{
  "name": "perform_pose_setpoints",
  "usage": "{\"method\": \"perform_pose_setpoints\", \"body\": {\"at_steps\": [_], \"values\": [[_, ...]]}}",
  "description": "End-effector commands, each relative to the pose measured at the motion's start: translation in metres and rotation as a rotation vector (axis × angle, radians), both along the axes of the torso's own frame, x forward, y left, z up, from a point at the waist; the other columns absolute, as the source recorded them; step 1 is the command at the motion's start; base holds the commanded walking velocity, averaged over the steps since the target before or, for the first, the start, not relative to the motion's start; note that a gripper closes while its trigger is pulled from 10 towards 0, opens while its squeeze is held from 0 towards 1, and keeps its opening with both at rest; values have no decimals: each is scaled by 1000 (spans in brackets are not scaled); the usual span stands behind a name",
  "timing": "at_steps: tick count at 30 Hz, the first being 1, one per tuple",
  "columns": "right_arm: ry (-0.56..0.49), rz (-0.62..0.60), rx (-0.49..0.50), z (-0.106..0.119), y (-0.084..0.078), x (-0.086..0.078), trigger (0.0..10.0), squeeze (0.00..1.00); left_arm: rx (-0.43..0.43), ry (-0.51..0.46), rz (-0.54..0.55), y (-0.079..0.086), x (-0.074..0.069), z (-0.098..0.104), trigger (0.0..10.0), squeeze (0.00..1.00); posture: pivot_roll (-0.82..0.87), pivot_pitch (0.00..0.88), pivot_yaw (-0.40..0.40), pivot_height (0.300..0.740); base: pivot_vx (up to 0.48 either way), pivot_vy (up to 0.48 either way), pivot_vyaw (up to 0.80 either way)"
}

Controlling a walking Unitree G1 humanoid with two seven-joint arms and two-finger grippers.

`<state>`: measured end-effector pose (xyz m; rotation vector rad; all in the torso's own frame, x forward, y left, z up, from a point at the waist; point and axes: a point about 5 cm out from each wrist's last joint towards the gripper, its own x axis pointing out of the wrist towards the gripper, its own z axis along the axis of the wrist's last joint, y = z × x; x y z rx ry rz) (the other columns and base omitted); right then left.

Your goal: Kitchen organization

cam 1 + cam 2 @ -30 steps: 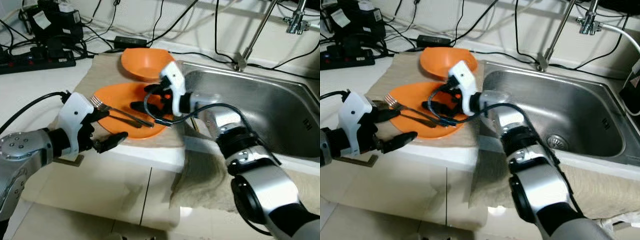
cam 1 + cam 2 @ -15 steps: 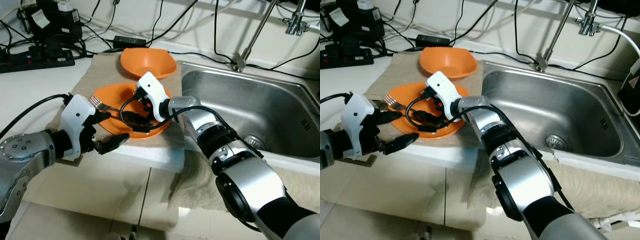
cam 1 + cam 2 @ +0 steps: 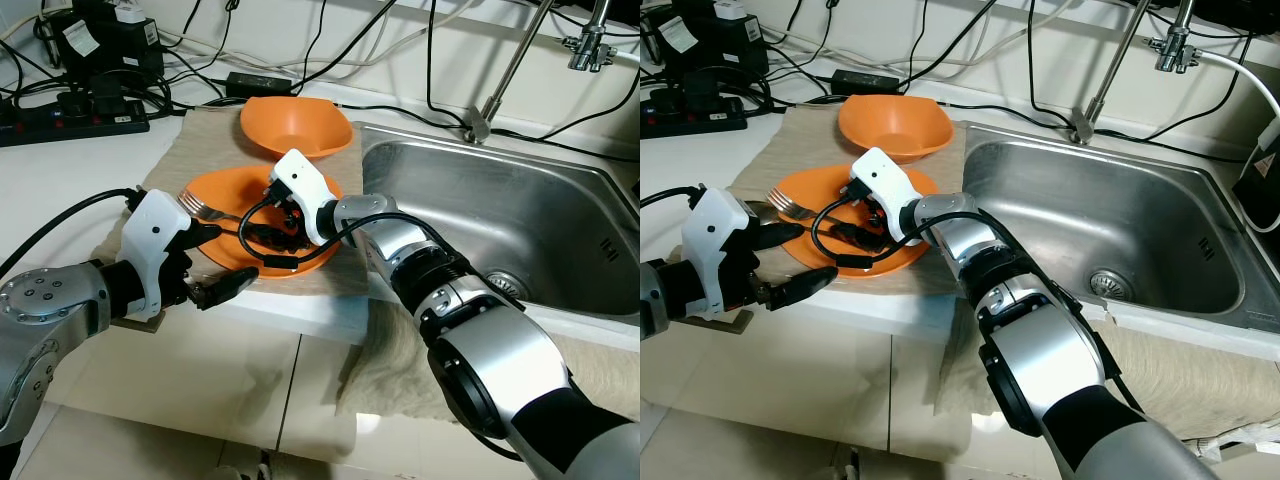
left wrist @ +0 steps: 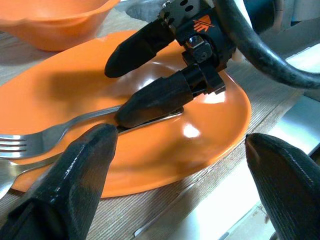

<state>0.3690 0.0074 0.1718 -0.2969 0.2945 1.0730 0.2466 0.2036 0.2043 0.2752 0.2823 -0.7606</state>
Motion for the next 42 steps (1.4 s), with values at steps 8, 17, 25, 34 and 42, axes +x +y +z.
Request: {"method": "perform_pose_setpoints", "body": {"at_steps": [8, 17, 25, 34, 42], "values": [[130, -16, -14, -7, -13, 2, 0, 0, -3, -11, -27, -5, -2, 5, 10000, 0, -5, 0, -133, 740, 0, 0, 0], [196, -48, 12, -12, -22, 3, 0, 0, -11, -9, -40, -8, -2, 5, 10000, 0, -9, 0, -130, 740, 0, 0, 0], [217, -64, 47, -11, -25, 4, 0, 0, -16, -14, -41, -10, 0, 5, 10000, 0, -10, 0, -128, 740, 0, 0, 0], [212, -53, 217, 9, -27, 10, 0, 0, -21, -21, -38, -11, 1, 6, 10000, 0, -10, 0, -127, 740, 0, 0, 0], [167, -33, 360, 40, -43, 19, 0, 0, -28, -34, -37, -11, 3, 9, 10000, 0, -14, 0, -122, 740, 0, 0, 0]]}}
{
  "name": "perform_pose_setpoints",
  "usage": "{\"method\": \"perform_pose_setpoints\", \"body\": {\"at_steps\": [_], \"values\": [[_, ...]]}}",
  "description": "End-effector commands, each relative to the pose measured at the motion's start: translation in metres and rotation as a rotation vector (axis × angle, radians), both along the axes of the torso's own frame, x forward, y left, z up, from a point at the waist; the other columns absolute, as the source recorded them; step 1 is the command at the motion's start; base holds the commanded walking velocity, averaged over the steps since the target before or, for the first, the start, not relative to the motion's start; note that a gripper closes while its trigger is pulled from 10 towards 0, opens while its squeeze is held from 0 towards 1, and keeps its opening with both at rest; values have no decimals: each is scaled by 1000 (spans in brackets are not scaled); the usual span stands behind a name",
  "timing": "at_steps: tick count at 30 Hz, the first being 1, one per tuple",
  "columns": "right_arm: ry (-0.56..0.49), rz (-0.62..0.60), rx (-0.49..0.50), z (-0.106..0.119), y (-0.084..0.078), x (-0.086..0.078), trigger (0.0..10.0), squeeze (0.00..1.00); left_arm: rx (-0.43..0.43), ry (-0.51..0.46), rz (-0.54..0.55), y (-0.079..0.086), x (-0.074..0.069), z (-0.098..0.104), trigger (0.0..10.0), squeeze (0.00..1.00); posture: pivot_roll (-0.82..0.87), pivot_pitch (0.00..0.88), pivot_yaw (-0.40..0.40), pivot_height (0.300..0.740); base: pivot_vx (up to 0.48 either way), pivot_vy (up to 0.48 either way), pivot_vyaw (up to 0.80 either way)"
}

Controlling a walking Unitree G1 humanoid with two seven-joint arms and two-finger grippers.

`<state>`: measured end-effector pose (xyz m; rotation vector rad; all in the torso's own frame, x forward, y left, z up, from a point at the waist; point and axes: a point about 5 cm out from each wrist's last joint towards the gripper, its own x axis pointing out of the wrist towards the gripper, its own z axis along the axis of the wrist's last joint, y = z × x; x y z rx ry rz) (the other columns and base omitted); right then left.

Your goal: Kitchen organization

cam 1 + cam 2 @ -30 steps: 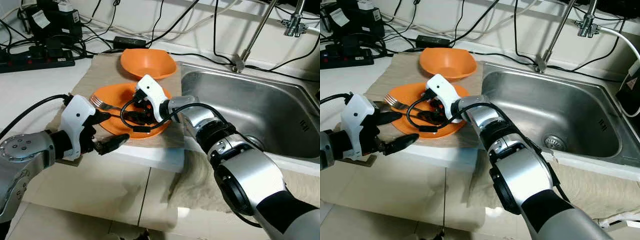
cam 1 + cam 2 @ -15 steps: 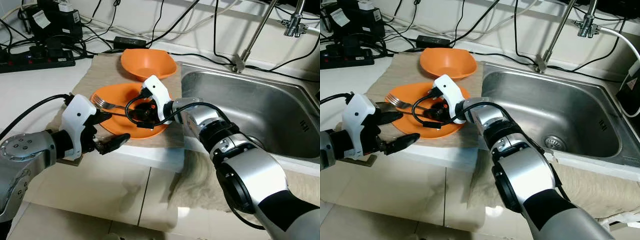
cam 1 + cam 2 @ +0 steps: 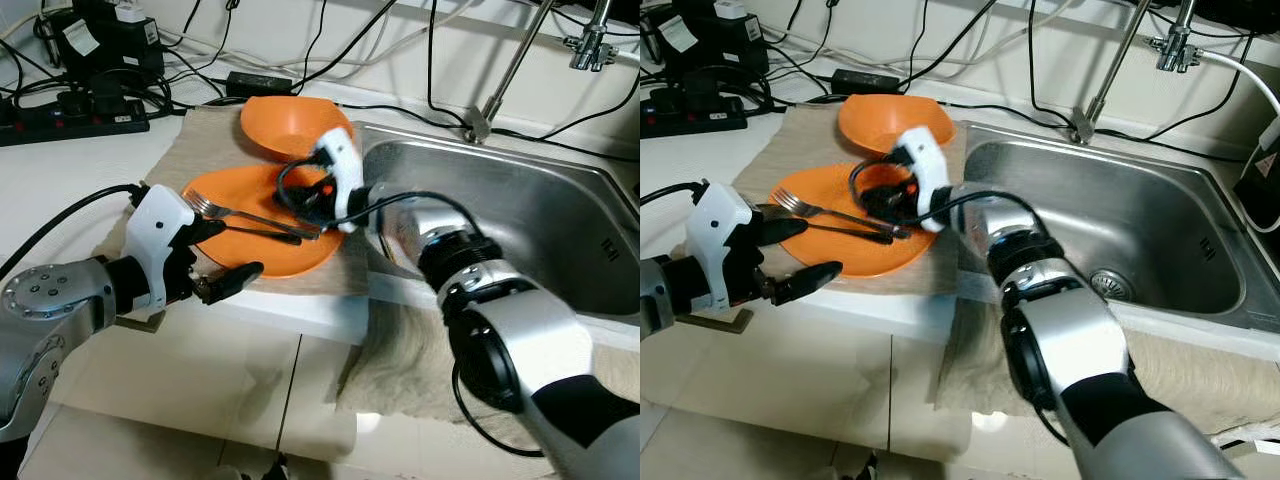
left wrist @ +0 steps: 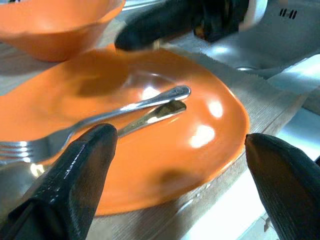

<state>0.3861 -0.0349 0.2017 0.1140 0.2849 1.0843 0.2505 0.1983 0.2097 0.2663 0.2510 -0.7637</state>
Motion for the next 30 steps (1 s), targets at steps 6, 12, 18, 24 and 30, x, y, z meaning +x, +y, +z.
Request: {"method": "perform_pose_setpoints", "body": {"at_steps": [6, 12, 18, 24, 30], "values": [[-164, 29, 32, 15, 1, 1, 10000, 1000, -13, -18, -35, -8, 1, 4, 10000, 0, -19, 0, -121, 740, 0, 0, 0], [-160, 12, 48, 12, 18, -1, 10000, 1000, -19, -52, 31, -3, 7, 7, 10000, 0, -7, 0, -131, 740, 0, 0, 0], [-203, 123, -109, -4, 27, -9, 10000, 1000, 6, -39, 69, 7, -1, 11, 10000, 0, 31, 14, -159, 740, 0, 0, 0], [-233, 149, -210, -18, 27, -13, 10000, 1000, 40, 7, 32, 10, -17, 11, 10000, 0, 65, 47, -173, 740, 0, 0, 0], [-229, 165, -139, -15, 34, -15, 10000, 1000, 59, 40, 14, 11, -27, 13, 10000, 0, 95, 88, -172, 740, 0, 0, 0]]}}
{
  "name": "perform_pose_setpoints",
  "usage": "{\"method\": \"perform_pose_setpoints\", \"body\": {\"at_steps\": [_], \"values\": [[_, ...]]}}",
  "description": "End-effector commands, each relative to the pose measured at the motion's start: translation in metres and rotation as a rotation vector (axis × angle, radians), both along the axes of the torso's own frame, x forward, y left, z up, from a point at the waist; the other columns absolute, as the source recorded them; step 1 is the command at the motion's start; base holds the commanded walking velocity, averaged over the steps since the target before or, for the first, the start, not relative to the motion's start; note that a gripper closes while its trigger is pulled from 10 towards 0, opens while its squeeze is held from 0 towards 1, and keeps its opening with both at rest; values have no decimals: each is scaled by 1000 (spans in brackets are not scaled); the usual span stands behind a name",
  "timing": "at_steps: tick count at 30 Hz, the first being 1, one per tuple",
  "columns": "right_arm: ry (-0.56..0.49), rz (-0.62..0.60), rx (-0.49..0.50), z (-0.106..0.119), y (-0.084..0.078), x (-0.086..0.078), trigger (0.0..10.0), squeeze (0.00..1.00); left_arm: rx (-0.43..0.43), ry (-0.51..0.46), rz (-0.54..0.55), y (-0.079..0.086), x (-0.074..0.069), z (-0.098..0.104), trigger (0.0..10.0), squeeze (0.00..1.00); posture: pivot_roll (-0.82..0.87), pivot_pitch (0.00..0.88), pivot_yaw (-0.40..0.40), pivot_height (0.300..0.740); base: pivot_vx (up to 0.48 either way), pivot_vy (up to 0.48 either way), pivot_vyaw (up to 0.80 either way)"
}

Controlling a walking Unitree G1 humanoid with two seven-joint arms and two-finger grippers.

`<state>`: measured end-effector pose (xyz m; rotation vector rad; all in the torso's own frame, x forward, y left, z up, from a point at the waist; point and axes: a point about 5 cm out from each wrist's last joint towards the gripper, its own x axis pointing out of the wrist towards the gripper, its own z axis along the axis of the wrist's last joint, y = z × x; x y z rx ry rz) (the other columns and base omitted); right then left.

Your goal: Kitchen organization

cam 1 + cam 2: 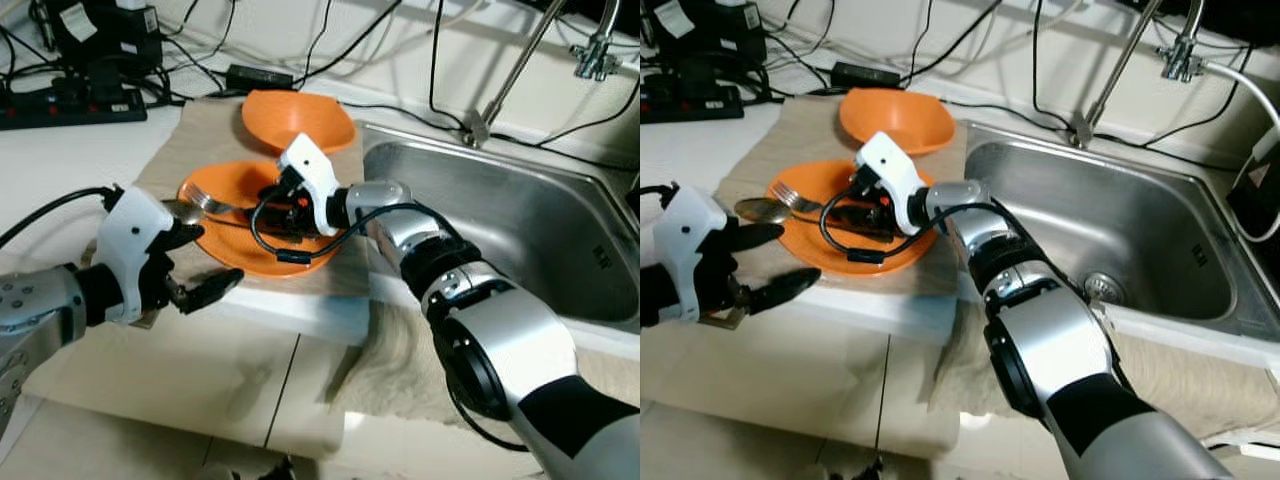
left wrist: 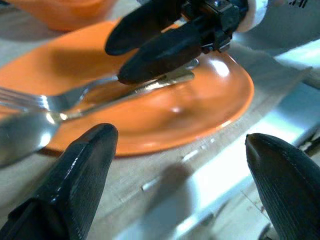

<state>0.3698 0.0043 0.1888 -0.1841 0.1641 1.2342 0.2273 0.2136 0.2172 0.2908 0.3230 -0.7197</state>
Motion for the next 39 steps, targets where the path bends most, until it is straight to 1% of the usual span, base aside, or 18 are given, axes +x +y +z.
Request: {"method": "perform_pose_setpoints", "body": {"at_steps": [1, 4, 7, 8, 9, 10, 11, 14, 15, 16, 17, 18, 19, 20, 22, 26, 31, 39], "values": [[13, -11, 18, -2, -5, 1, 10000, 1000, 6, -9, -32, -4, -4, 5, 10000, 0, 95, 88, -172, 740, 0, 0, 0], [-7, -28, -14, -4, -2, 1, 10000, 1000, 12, -1, -35, -3, -5, 7, 10000, 0, 101, 96, -169, 740, 0, 0, 0], [-38, -85, -102, -12, -2, 2, 10000, 1000, 18, 6, -44, -4, -7, 9, 10000, 0, 105, 105, -166, 740, 0, 0, 0], [-40, -113, -120, -14, -3, 3, 10000, 1000, 18, 7, -46, -3, -8, 9, 10000, 0, 106, 109, -163, 740, 0, 0, 0], [-40, -113, -120, -14, -3, 3, 10000, 1000, 18, 7, -46, -3, -8, 9, 10000, 0, 106, 109, -163, 740, 0, 0, 0], [-33, -132, -127, -16, -3, 3, 10000, 518, 19, 9, -47, -4, -8, 10, 10000, 0, 106, 109, -163, 740, 0, 0, 0], [-18, -151, -140, -20, -5, 3, 10000, 0, 19, 13, -52, -4, -8, 10, 10000, 0, 105, 113, -159, 740, 0, 0, 0], [0, -142, -152, -24, -5, 2, 10000, 0, 19, 17, -56, -5, -8, 10, 10000, 0, 104, 114, -158, 740, 0, 0, 0], [17, -118, -174, -28, -6, 0, 10000, 0, 19, 19, -60, -6, -8, 10, 10000, 0, 104, 114, -158, 740, 0, 0, 0], [21, -99, -189, -31, -6, -2, 9725, 0, 19, 19, -62, -6, -8, 10, 10000, 0, 103, 114, -156, 740, 0, 0, 0], [22, -89, -199, -32, -7, -2, 9725, 0, 18, 20, -63, -6, -8, 10, 10000, 0, 103, 114, -156, 740, 0, 0, 0], [29, -82, -205, -33, -7, -3, 6392, 0, 18, 20, -64, -6, -8, 10, 10000, 0, 103, 113, -155, 740, 0, 0, 0], [37, -74, -206, -34, -7, -3, 3725, 0, 18, 20, -65, -7, -8, 10, 10000, 0, 103, 113, -155, 740, 0, 0, 0], [43, -70, -205, -34, -8, -3, 0, 0, 17, 21, -66, -7, -8, 11, 10000, 0, 102, 112, -155, 740, 0, 0, 0], [61, -59, -198, -34, -8, -4, 0, 0, 16, 22, -68, -8, -8, 11, 10000, 0, 100, 109, -155, 740, 0, 0, 0], [55, -42, -220, -35, -10, -4, 0, 0, 15, 23, -71, -8, -8, 11, 10000, 0, 98, 106, -156, 740, 0, 0, 0], [54, -43, -223, -34, -11, -4, 0, 0, 13, 21, -71, -9, -7, 11, 10000, 0, 98, 104, -156, 740, 0, 0, 0], [48, -63, -189, -29, -13, -1, 0, 0, 12, 13, -70, -9, -6, 11, 10000, 0, 94, 92, -154, 740, 0, 0, 0]]}}
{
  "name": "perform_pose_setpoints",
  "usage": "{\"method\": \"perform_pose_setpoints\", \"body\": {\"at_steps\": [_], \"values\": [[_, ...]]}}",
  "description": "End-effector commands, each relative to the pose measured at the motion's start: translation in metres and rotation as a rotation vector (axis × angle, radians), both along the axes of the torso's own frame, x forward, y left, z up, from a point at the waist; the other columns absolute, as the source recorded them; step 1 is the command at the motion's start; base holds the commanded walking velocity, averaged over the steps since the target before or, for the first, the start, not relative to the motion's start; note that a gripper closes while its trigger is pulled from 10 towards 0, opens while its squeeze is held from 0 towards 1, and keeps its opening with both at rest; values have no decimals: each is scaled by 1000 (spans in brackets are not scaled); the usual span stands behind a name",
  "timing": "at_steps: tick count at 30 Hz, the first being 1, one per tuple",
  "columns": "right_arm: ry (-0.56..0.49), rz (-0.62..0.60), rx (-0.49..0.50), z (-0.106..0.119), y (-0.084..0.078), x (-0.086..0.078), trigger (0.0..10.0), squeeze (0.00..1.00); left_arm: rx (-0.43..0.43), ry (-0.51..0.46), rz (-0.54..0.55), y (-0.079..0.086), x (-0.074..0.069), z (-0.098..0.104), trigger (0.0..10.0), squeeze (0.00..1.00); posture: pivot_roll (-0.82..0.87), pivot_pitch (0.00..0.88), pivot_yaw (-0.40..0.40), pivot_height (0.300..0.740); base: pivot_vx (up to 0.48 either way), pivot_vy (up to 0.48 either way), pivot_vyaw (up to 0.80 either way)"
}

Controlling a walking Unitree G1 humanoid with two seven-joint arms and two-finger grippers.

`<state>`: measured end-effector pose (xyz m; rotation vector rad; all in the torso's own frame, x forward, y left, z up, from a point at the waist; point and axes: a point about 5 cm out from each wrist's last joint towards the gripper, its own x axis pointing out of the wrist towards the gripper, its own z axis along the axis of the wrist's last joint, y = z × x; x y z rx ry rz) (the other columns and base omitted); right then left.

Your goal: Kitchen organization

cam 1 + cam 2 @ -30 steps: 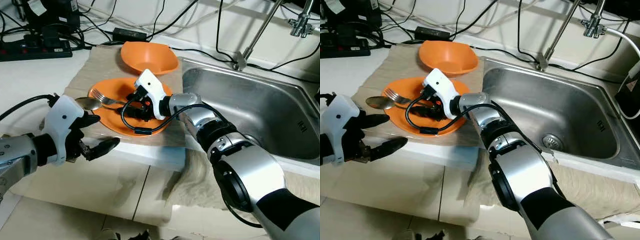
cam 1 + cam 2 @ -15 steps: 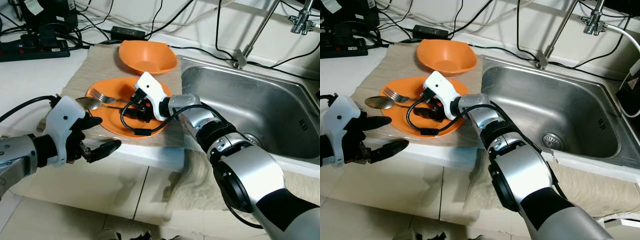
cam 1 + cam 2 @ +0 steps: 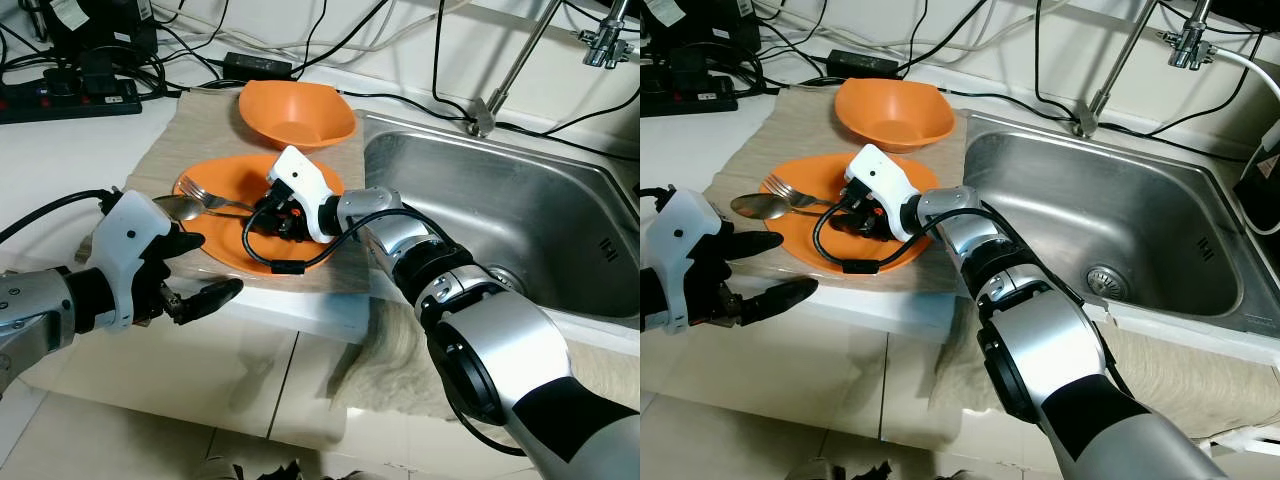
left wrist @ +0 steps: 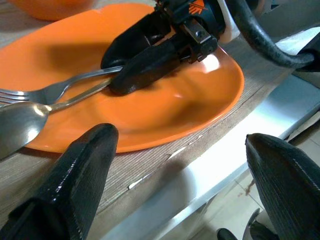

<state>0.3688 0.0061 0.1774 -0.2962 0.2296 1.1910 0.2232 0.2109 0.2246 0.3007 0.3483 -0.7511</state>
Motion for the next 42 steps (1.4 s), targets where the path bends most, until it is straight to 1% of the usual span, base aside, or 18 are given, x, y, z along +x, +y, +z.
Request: {"method": "perform_pose_setpoints", "body": {"at_steps": [1, 7, 12, 15, 16, 19, 20, 21, 24, 25, 27, 29, 34, 37, 38, 40, 42], "values": [[64, -47, -44, -16, -16, 1, 0, 0, -4, -14, -41, -7, -1, 4, 10000, 0, 93, 88, -154, 740, 0, 0, 0], [83, -70, 21, -11, -20, 4, 0, 0, -11, -21, -43, -9, 1, 4, 10000, 0, 84, 76, -151, 740, 0, 0, 0], [91, -89, 44, -12, -24, 5, 0, 0, -15, -25, -45, -11, 3, 3, 10000, 0, 79, 67, -147, 740, 0, 0, 0], [104, -102, 94, -11, -28, 6, 0, 0, -20, -33, -50, -13, 7, 4, 10000, 0, 72, 57, -143, 740, 0, 0, 0], [104, -102, 94, -11, -28, 6, 0, 0, -20, -33, -50, -13, 7, 4, 10000, 0, 72, 57, -143, 740, 0, 0, 0], [100, -108, 180, -3, -32, 9, 0, 0, -38, -71, -28, -16, 12, 5, 10000, 0, 72, 43, -147, 740, 0, 0, 0], [100, -108, 180, -3, -32, 9, 0, 0, -38, -71, -28, -16, 12, 5, 10000, 0, 72, 43, -147, 740, 0, 0, 0], [101, -109, 225, 2, -33, 10, 0, 0, -44, -80, -17, -17, 14, 5, 10000, 0, 67, 41, -146, 740, 0, 0, 0], [97, -112, 315, 12, -38, 13, 0, 0, -53, -86, -10, -19, 16, 4, 10000, 0, 58, 32, -141, 740, 0, 0, 0], [97, -112, 315, 12, -38, 13, 0, 0, -53, -86, -10, -19, 16, 4, 10000, 0, 58, 32, -141, 740, 0, 0, 0], [84, -115, 353, 16, -43, 14, 0, 0, -61, -82, -27, -24, 16, 1, 10000, 0, 50, 22, -137, 740, 0, 0, 0], [69, -109, 354, 16, -47, 14, 0, 0, -70, -84, -40, -28, 18, -1, 10000, 0, 44, 14, -133, 740, 0, 0, 0], [59, -102, 344, 15, -50, 14, 0, 0, -78, -92, -47, -31, 20, -1, 10000, 0, 38, 4, -128, 740, 0, 0, 0], [29, -125, 385, 24, -57, 18, 0, 0, -106, -134, -38, -39, 28, 2, 10000, 0, 36, 0, -129, 740, 0, 0, 0], [29, -125, 385, 24, -57, 18, 0, 0, -106, -134, -38, -39, 28, 2, 10000, 0, 36, 0, -129, 740, 0, 0, 0], [-8, -134, 440, 36, -63, 20, 0, 0, -141, -170, -5, -45, 35, 3, 10000, 0, 38, 0, -142, 740, 0, 0, 0], [-8, -134, 440, 36, -63, 20, 0, 0, -141, -170, -5, -45, 35, 3, 10000, 0, 38, 0, -142, 740, 0, 0, 0]]}}
